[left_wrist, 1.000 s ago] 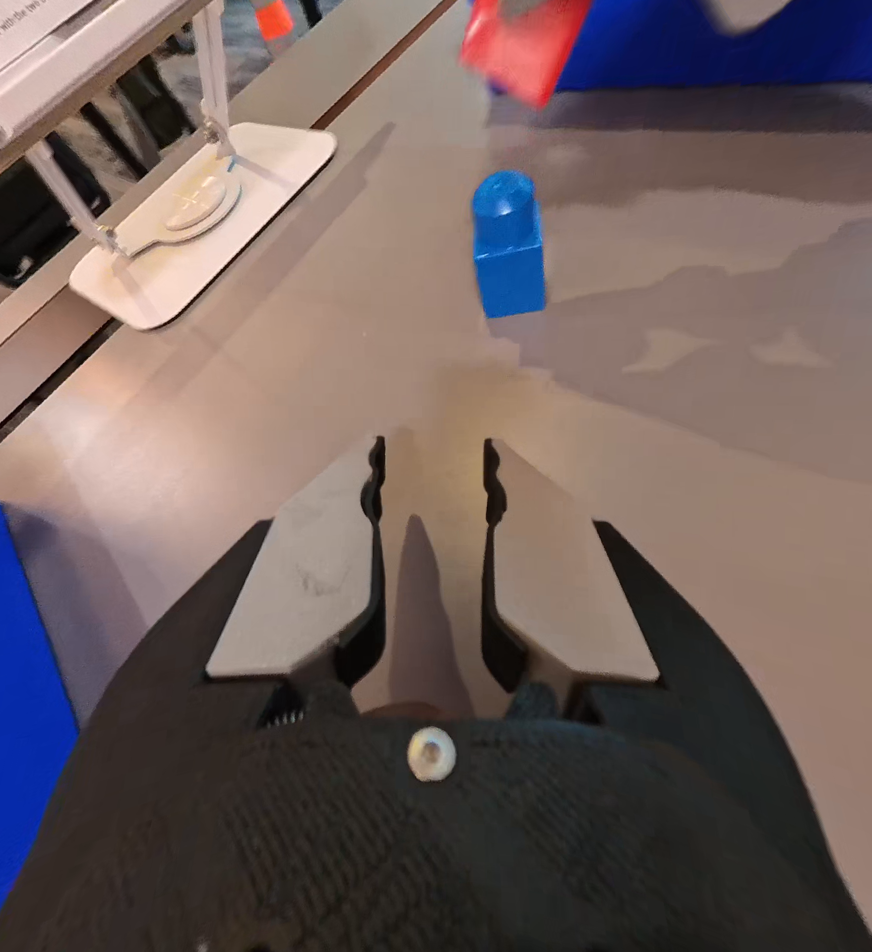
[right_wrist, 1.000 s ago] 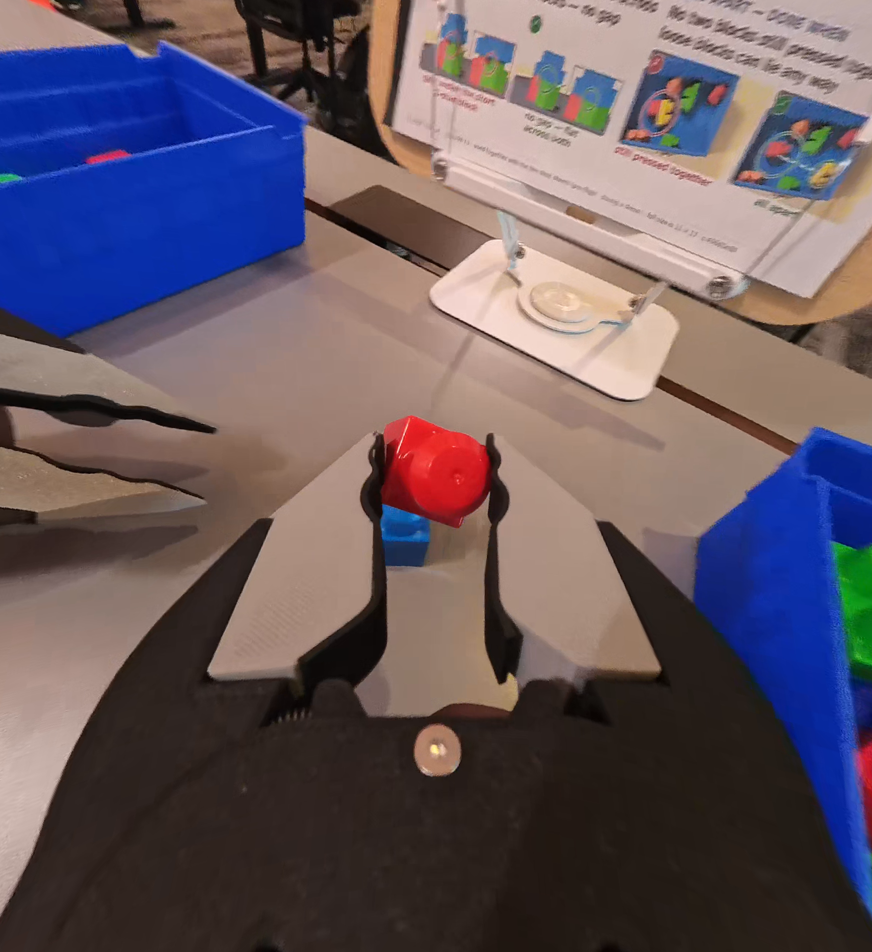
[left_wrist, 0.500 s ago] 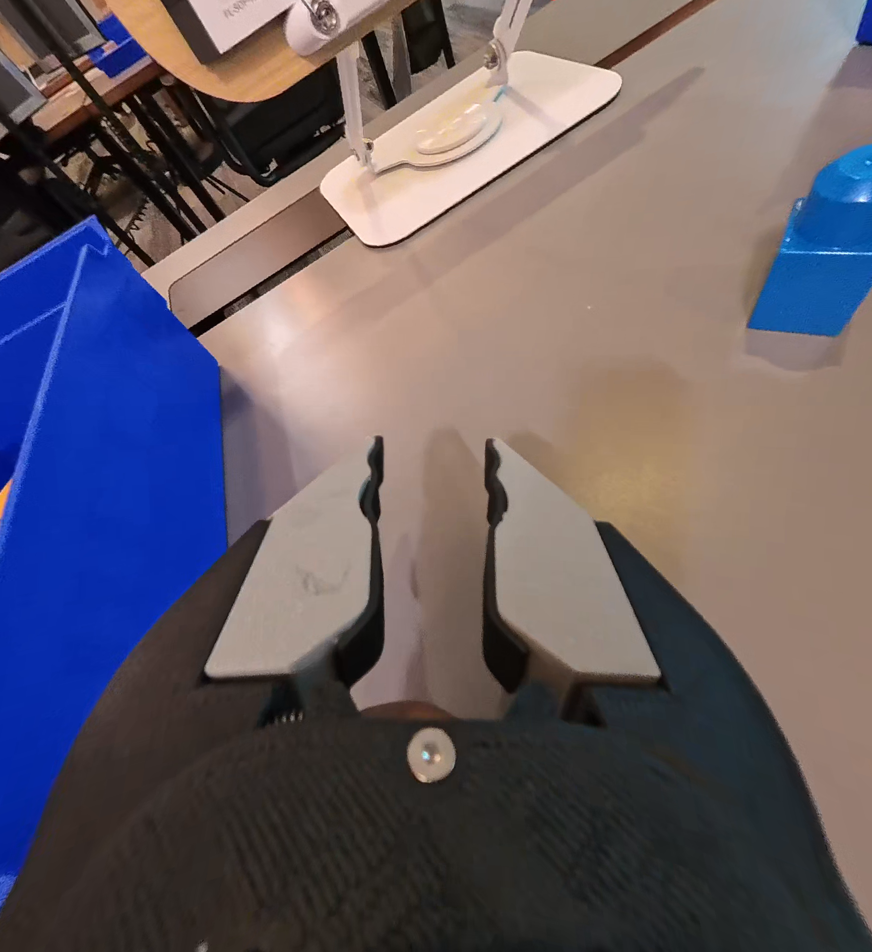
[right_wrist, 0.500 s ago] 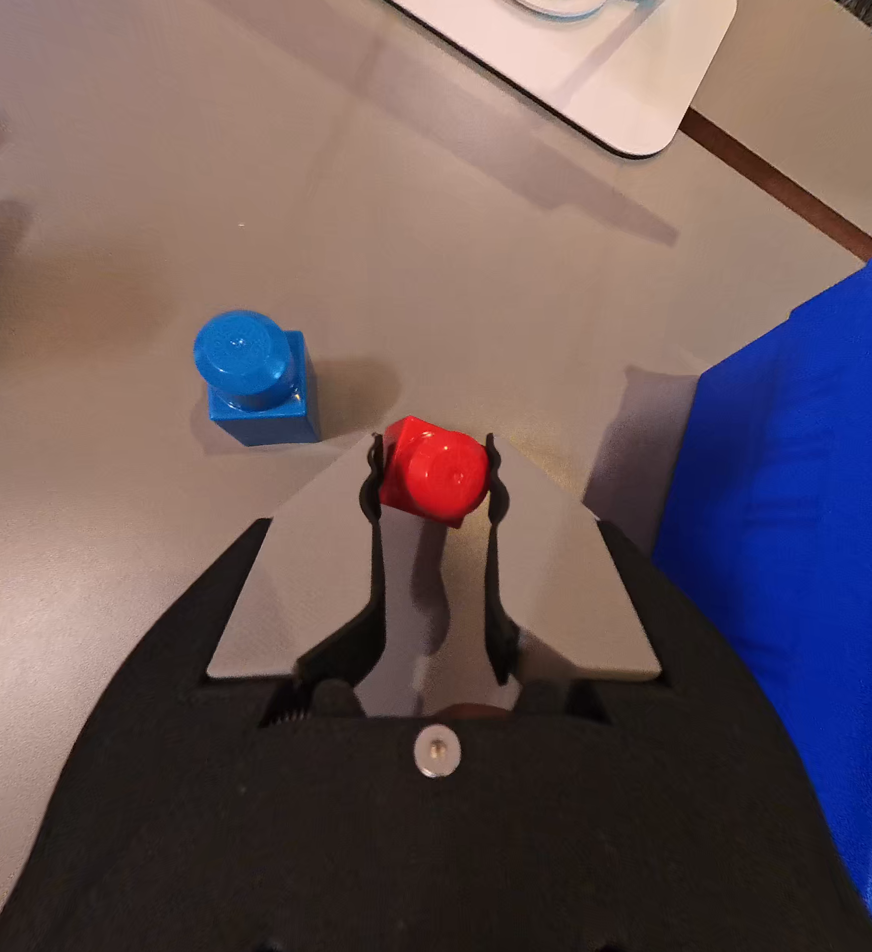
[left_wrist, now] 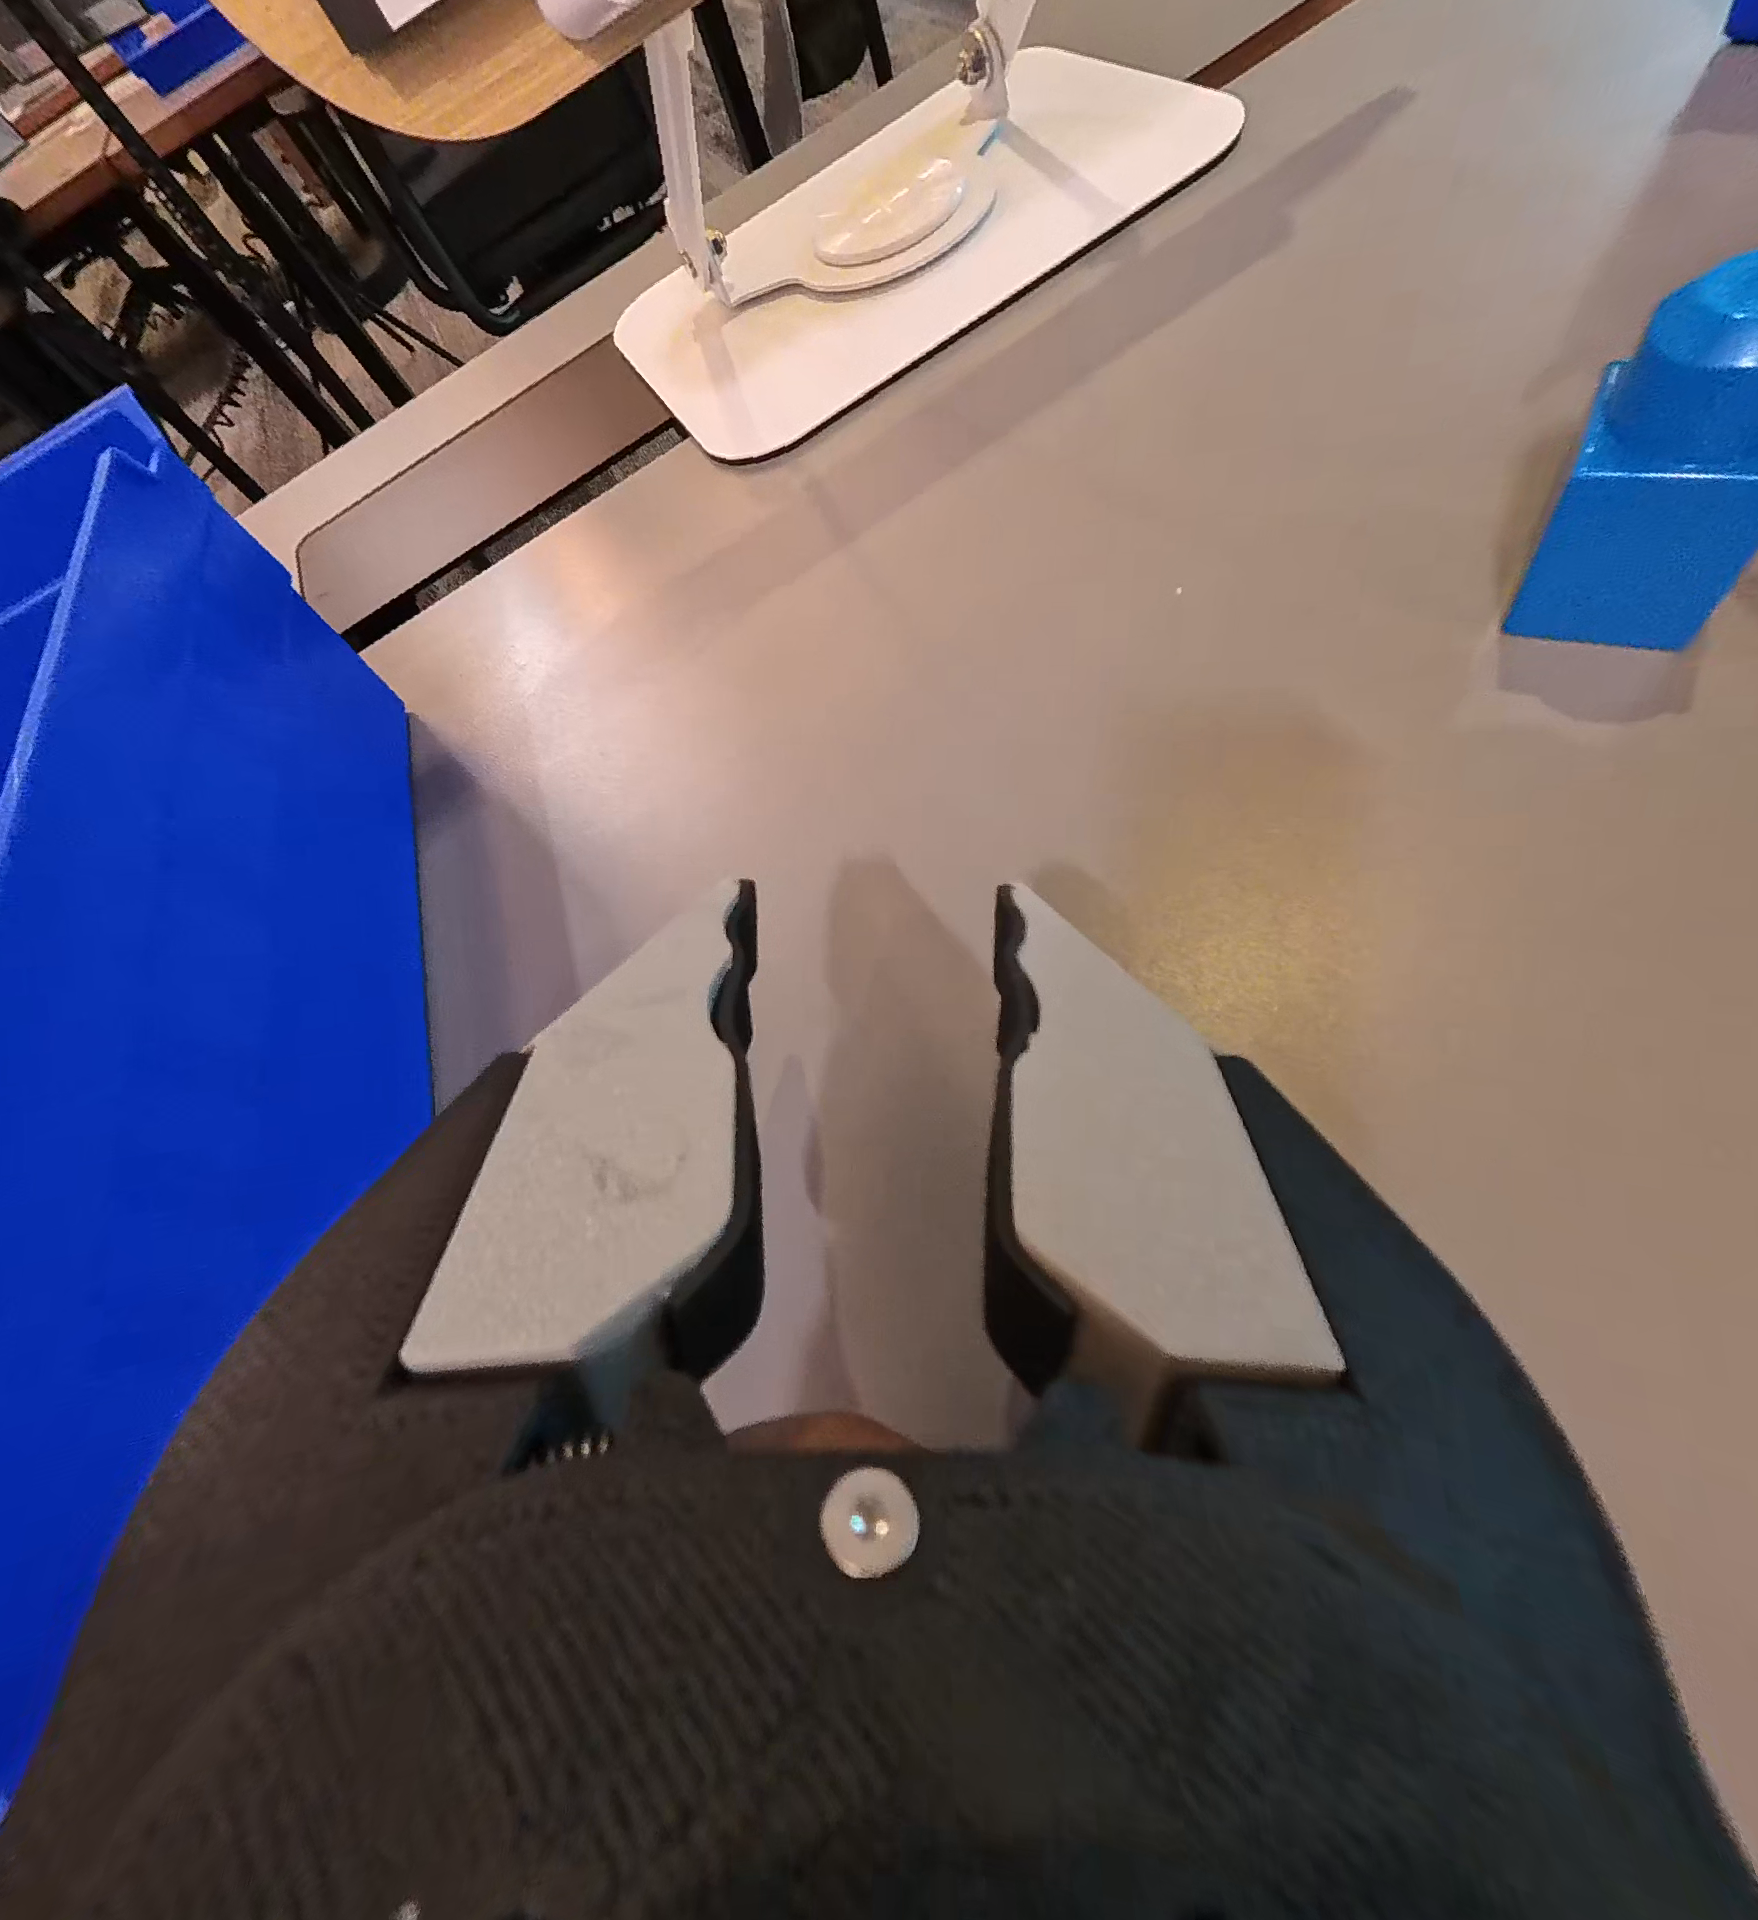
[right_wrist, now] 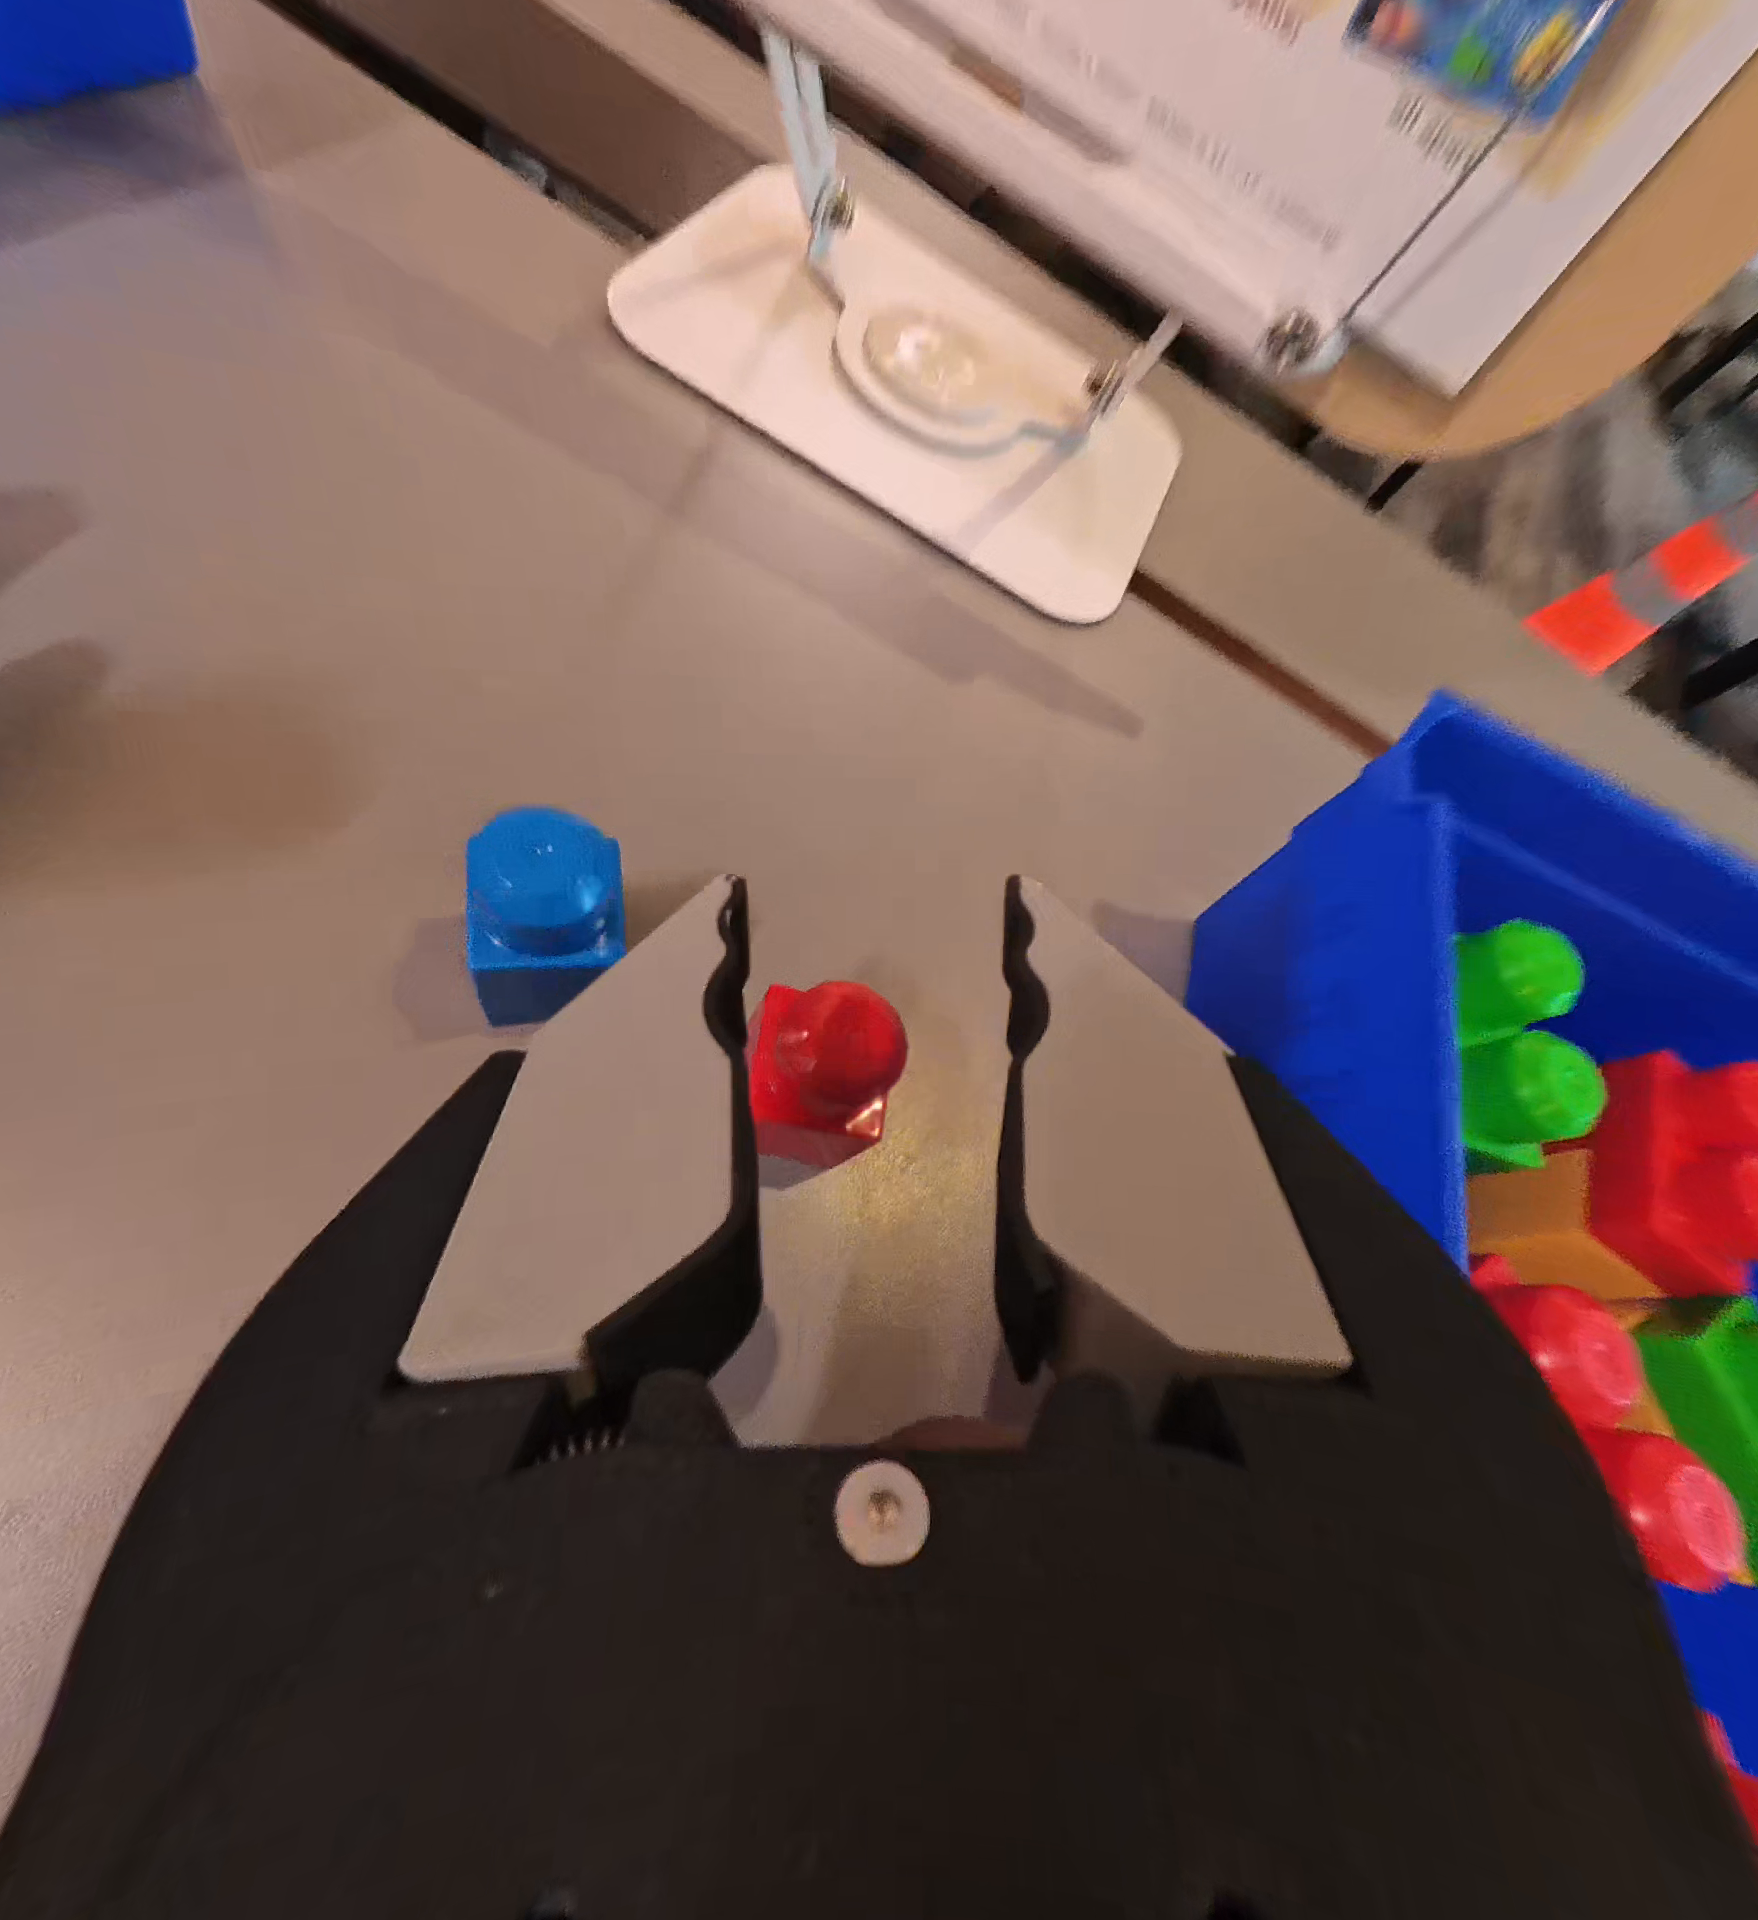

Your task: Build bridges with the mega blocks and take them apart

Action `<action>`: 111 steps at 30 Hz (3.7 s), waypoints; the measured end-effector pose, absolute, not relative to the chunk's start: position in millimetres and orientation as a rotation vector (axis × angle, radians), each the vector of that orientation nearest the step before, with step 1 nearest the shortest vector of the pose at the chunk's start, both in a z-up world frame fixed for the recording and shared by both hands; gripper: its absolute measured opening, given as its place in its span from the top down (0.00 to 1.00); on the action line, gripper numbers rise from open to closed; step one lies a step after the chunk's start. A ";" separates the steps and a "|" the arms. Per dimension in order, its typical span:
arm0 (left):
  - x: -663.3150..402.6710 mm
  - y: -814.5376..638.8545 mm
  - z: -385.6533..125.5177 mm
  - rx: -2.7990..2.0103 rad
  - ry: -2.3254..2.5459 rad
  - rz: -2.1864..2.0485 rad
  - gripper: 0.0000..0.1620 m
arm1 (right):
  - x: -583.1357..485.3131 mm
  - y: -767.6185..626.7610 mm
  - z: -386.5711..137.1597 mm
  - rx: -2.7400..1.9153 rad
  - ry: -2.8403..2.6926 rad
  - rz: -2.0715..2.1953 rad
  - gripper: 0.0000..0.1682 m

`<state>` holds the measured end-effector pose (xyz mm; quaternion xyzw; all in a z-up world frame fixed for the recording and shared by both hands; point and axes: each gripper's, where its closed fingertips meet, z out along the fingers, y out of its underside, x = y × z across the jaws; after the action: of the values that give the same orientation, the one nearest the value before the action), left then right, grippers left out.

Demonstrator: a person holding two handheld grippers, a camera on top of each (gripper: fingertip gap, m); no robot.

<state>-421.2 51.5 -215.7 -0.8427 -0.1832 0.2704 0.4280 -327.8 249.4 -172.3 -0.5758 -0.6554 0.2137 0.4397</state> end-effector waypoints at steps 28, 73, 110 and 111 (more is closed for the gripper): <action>-417.5 54.1 -221.1 -2.137 -0.417 0.669 0.72 | -339.2 188.7 -185.6 -1.258 -1.747 0.516 0.89; -487.4 -100.0 -71.5 -1.721 -0.755 0.621 0.60 | -325.5 117.3 -102.0 -0.913 -1.494 0.987 0.50; -597.1 -156.5 -205.5 -2.623 -1.026 0.828 0.81 | -321.6 107.4 -98.9 -0.856 -1.525 0.978 0.55; -596.4 -155.1 -201.0 -2.603 -1.024 0.820 0.81 | -321.6 107.5 -99.0 -0.855 -1.526 0.977 0.55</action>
<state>-596.4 -155.1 -201.0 -0.8872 -0.3492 0.2796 0.1130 -321.6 107.5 -99.0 -0.3596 -0.6415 0.4109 0.5389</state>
